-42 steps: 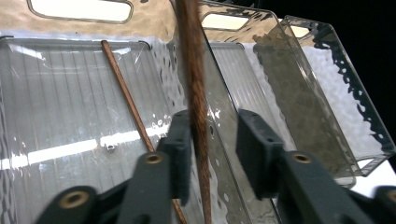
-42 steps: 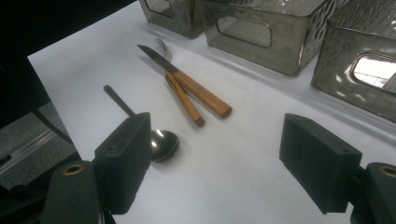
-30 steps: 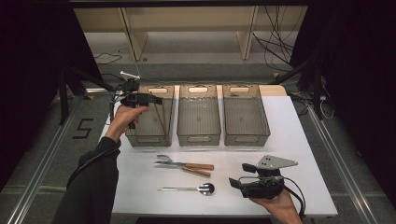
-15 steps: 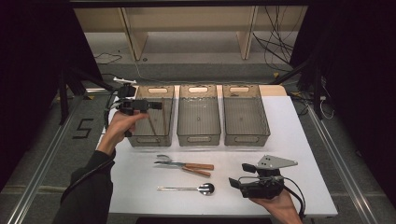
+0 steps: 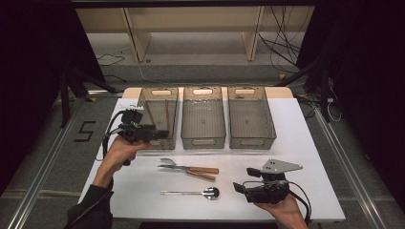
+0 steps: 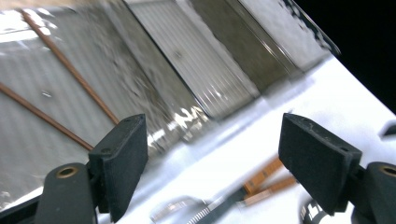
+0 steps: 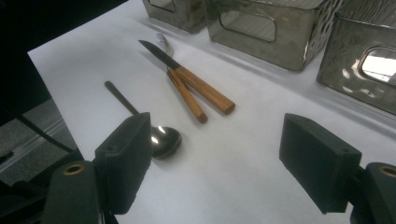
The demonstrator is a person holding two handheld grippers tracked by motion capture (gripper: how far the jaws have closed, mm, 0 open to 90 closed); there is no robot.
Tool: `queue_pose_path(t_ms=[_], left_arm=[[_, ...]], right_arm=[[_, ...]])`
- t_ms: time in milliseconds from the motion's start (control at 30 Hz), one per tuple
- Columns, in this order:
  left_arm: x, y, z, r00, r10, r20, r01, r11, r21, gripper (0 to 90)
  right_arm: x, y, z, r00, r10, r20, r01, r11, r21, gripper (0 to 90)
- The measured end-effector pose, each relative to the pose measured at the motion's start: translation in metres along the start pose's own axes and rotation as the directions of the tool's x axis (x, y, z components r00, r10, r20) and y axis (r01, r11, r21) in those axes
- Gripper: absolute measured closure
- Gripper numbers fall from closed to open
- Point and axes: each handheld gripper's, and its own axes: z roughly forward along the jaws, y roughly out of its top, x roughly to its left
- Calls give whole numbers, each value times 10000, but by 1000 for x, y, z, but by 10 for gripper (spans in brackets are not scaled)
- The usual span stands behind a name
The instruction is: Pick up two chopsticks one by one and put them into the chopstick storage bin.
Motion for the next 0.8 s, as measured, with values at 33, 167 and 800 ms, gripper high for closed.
queue_pose_path(t_ms=[33, 167, 800], left_arm=[[-3, -4, 1, 10000, 62, 69, -63, 10000, 18, 239], [-14, -18, 5, 9984, 464, 314, -471, 9986, 223, 240], [-55, -53, 31, 9747, 2076, 835, -2191, 9610, 1689, 240]], right_arm=[[1, 0, 0, 10000, -35, 26, 35, 10000, 38, 263], [1, -1, 2, 10000, -49, -20, 49, 10000, -19, 263], [-2, -7, 3, 9999, 48, -94, -49, 9999, -118, 263]])
